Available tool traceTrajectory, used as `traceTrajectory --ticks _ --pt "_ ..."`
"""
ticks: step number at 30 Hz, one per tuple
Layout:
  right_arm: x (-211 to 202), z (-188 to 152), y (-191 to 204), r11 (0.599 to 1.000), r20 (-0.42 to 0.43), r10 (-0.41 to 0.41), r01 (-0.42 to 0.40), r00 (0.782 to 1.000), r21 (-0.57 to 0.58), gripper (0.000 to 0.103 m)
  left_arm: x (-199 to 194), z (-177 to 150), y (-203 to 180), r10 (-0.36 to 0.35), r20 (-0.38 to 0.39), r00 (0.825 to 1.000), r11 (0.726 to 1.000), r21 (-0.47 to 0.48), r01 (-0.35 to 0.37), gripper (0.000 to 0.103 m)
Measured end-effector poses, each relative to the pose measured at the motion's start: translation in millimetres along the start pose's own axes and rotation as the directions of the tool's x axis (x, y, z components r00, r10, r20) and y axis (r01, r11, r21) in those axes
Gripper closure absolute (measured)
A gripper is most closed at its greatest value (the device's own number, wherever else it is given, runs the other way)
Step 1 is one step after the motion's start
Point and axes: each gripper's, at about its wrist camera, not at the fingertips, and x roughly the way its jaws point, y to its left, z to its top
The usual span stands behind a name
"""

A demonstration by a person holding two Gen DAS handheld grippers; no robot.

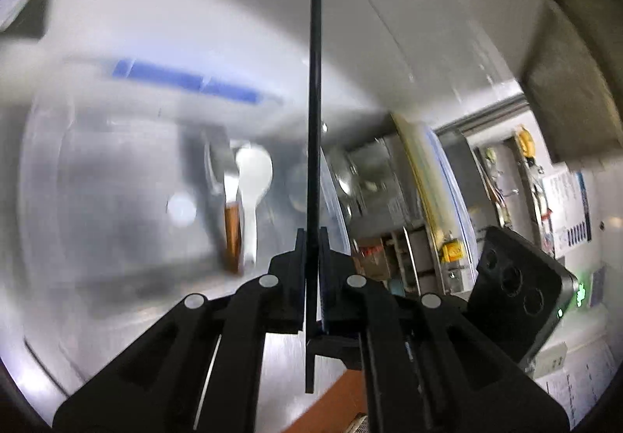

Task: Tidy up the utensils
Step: 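Carry both chopsticks over the clear box and open both grippers, then grasp a black chopstick with the right gripper while the left gripper grasps another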

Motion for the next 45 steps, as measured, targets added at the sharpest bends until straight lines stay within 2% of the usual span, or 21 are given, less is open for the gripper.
traceTrajectory --ticks 2,6,11,15,17,20,24,25,28,29,31,32,33,34,36,37,39,41,42,43,45 --pt "15 26 -31 0.999 -0.026 0.002 -0.001 1.000 0.035 0.096 27 24 6 0.034 -0.023 0.999 0.999 -0.024 -0.034 0.099" --pt "57 42 -77 0.996 -0.114 0.024 -0.015 0.993 0.084 0.096 84 48 32 0.109 -0.095 0.990 0.989 -0.092 -0.118 0.099" --pt "120 42 -121 0.986 -0.234 0.087 -0.051 0.968 0.159 0.096 125 46 87 0.173 -0.189 0.967 0.963 -0.174 -0.206 0.099" --pt "160 43 -144 0.976 -0.307 0.085 -0.017 0.948 0.217 0.102 149 36 127 0.201 -0.274 0.940 0.933 -0.238 -0.269 0.098" --pt "178 45 -153 0.969 -0.344 0.095 -0.008 0.934 0.247 0.102 157 32 138 0.185 -0.300 0.936 0.925 -0.269 -0.269 0.098" --pt "193 47 -157 0.968 -0.384 0.068 0.032 0.921 0.250 0.102 170 28 158 0.177 -0.344 0.922 0.904 -0.314 -0.291 0.098" --pt "194 47 -155 0.963 -0.391 0.062 0.049 0.918 0.266 0.102 183 24 179 0.177 -0.396 0.901 0.876 -0.353 -0.328 0.098" --pt "189 46 -152 0.962 -0.385 0.056 0.053 0.921 0.268 0.102 185 25 181 0.160 -0.392 0.906 0.874 -0.370 -0.315 0.098" --pt "165 48 -148 0.965 -0.331 0.012 0.076 0.944 0.253 0.100 188 26 181 0.159 -0.406 0.900 0.867 -0.379 -0.324 0.096" --pt "150 47 -142 0.965 -0.295 -0.037 0.111 0.955 0.238 0.097 186 26 180 0.161 -0.408 0.899 0.867 -0.377 -0.327 0.089" --pt "121 41 -125 0.972 -0.215 -0.096 0.138 0.972 0.192 0.097 177 26 170 0.173 -0.400 0.900 0.871 -0.364 -0.330 0.054" --pt "104 36 -113 0.974 -0.169 -0.128 0.156 0.977 0.165 0.097 173 26 166 0.210 -0.392 0.896 0.870 -0.344 -0.354 0.019" --pt "84 27 -97 0.975 -0.118 -0.162 0.177 0.980 0.130 0.097 160 26 152 0.292 -0.350 0.890 0.867 -0.296 -0.400 0.016" --pt "68 18 -84 0.978 -0.079 -0.167 0.176 0.983 0.110 0.097 148 27 138 0.313 -0.298 0.902 0.884 -0.255 -0.391 0.016" --pt "47 3 -65 0.984 -0.025 -0.148 0.149 0.989 0.097 0.069 134 23 117 0.303 -0.275 0.912 0.916 -0.180 -0.358 0.015" --pt "34 -10 -50 0.988 0.010 -0.134 0.133 0.991 0.084 0.045 120 17 99 0.300 -0.276 0.913 0.931 -0.126 -0.343 0.014" --pt "17 -46 -12 0.994 0.065 -0.104 0.102 0.992 0.027 0.042 81 0 67 0.310 -0.222 0.924 0.946 -0.027 -0.324 0.010" --pt "14 -70 11 0.998 0.053 -0.057 0.056 0.997 0.014 0.039 46 -19 43 0.342 -0.147 0.928 0.940 0.066 -0.336 0.008" --pt "20 -83 21 0.999 0.037 -0.028 0.027 0.999 0.016 0.039 15 -38 30 0.361 -0.078 0.929 0.928 0.129 -0.350 0.008" --pt "37 -102 36 1.000 -0.011 -0.003 0.004 1.000 0.014 0.039 -3 -50 25 0.379 -0.039 0.925 0.916 0.155 -0.369 0.008" --pt "73 -129 58 1.000 -0.096 -0.023 0.021 0.995 -0.019 0.039 -39 -80 27 0.445 0.033 0.895 0.879 0.172 -0.444 0.008"
